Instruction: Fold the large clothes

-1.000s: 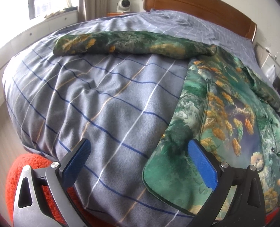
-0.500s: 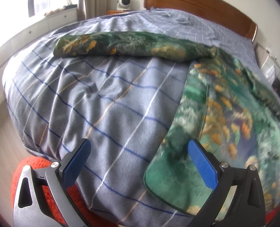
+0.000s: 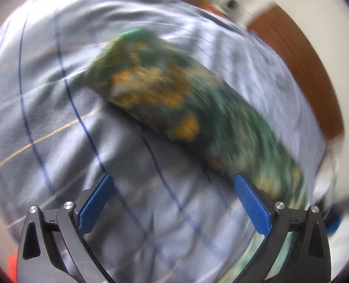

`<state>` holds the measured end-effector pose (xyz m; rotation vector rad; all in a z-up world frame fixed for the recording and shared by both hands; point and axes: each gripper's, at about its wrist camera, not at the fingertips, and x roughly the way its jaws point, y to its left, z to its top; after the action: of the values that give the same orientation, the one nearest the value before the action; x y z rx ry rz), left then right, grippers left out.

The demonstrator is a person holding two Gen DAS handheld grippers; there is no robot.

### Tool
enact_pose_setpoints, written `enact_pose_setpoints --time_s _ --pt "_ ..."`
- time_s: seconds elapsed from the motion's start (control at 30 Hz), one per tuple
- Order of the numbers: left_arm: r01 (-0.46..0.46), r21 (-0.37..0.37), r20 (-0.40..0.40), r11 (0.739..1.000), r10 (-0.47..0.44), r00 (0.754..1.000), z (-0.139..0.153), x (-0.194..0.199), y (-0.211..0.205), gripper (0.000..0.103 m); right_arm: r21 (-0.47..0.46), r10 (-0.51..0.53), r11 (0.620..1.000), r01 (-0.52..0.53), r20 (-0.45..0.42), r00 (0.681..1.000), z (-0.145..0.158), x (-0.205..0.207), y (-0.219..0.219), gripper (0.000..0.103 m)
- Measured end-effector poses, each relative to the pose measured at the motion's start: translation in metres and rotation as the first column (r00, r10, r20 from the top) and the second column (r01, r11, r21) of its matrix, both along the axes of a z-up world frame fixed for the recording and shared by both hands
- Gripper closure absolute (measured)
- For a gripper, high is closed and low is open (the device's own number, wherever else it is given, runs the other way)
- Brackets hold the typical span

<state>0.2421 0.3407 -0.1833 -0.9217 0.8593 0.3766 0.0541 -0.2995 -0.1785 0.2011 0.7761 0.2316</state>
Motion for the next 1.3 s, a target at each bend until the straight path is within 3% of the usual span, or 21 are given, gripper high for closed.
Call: enact_pose_setpoints --time_s 0.1,0.2,0.27,0.3,0.33,0.47,0.57,0.67,0.77,0.8,0.87,0.93,1.0,1.1,1.2,1.3 --pt "-0.121 -0.083 0.021 0.989 0.123 0.992 -0.013 0.009 0.022 0.001 -0.010 0.001 1.000 -0.001 -0.006 1.000 -0.001 0.000 0.002 0.014" --pt "-0.187 -0.079 0.049 0.979 0.191 0.980 -0.011 0.016 0.029 0.005 -0.020 0.000 1.000 -0.001 -0.014 1.000 -0.003 0.001 0.004 0.014" --pt "-0.203 -0.049 0.083 0.978 0.207 0.975 -0.004 0.018 0.031 0.039 -0.024 0.001 1.000 -0.001 -0.019 1.000 -0.005 0.003 0.005 0.013" --pt "-0.200 -0.006 0.054 0.980 0.200 0.978 -0.001 0.023 0.033 0.068 -0.026 0.001 1.000 -0.001 -0.020 1.000 -0.006 0.003 0.006 0.013" --pt "-0.193 0.026 0.035 0.981 0.192 0.981 0.002 0.025 0.033 0.083 -0.028 0.001 1.000 -0.002 -0.021 1.000 -0.006 0.003 0.007 0.013" --pt "-0.139 0.128 0.043 0.982 0.135 0.990 0.024 0.027 0.022 0.091 -0.021 0.002 1.000 -0.003 -0.020 1.000 -0.006 0.003 0.006 0.012" --pt "-0.070 0.307 0.053 0.949 0.057 0.997 0.067 0.037 -0.007 0.092 0.004 0.002 1.000 -0.002 -0.018 1.000 -0.006 0.003 0.003 0.012" --pt "0.032 0.506 0.106 0.862 -0.099 0.989 0.135 0.056 -0.062 0.092 0.017 0.006 1.000 -0.006 -0.016 1.000 -0.006 0.002 0.002 0.012" --pt "0.117 0.633 0.145 0.766 -0.266 0.953 0.187 0.075 -0.126 0.092 0.027 0.012 1.000 -0.012 -0.013 1.000 -0.005 0.001 0.001 0.012" --pt "0.156 0.679 0.158 0.718 -0.350 0.923 0.208 0.081 -0.163 0.092 0.036 0.014 0.999 -0.013 -0.011 1.000 -0.005 0.001 0.000 0.012" --pt "0.207 0.726 0.165 0.656 -0.458 0.873 0.227 0.091 -0.215 0.092 0.058 0.016 0.998 -0.015 -0.009 1.000 -0.005 0.001 -0.003 0.012" --pt "0.266 0.768 0.158 0.582 -0.575 0.803 0.239 0.098 -0.280 0.092 0.078 0.020 0.997 -0.019 -0.008 1.000 -0.005 0.001 -0.005 0.012" --pt "0.313 0.794 0.136 0.521 -0.655 0.744 0.237 0.103 -0.334 0.092 0.091 0.025 0.996 -0.024 -0.008 1.000 -0.004 0.001 -0.007 0.012" --pt "0.403 0.814 0.063 0.419 -0.752 0.656 0.207 0.107 -0.415 0.092 0.105 0.031 0.994 -0.030 -0.007 0.999 -0.004 0.001 -0.009 0.012" --pt "0.495 0.798 -0.034 0.343 -0.795 0.605 0.159 0.113 -0.470 0.092 0.119 0.035 0.992 -0.034 -0.008 0.999 -0.003 0.000 -0.011 0.012" --pt "0.573 0.769 -0.140 0.282 -0.801 0.582 0.105 0.125 -0.507 0.093 0.133 0.037 0.990 -0.035 -0.010 0.999 -0.004 0.000 -0.013 0.012"
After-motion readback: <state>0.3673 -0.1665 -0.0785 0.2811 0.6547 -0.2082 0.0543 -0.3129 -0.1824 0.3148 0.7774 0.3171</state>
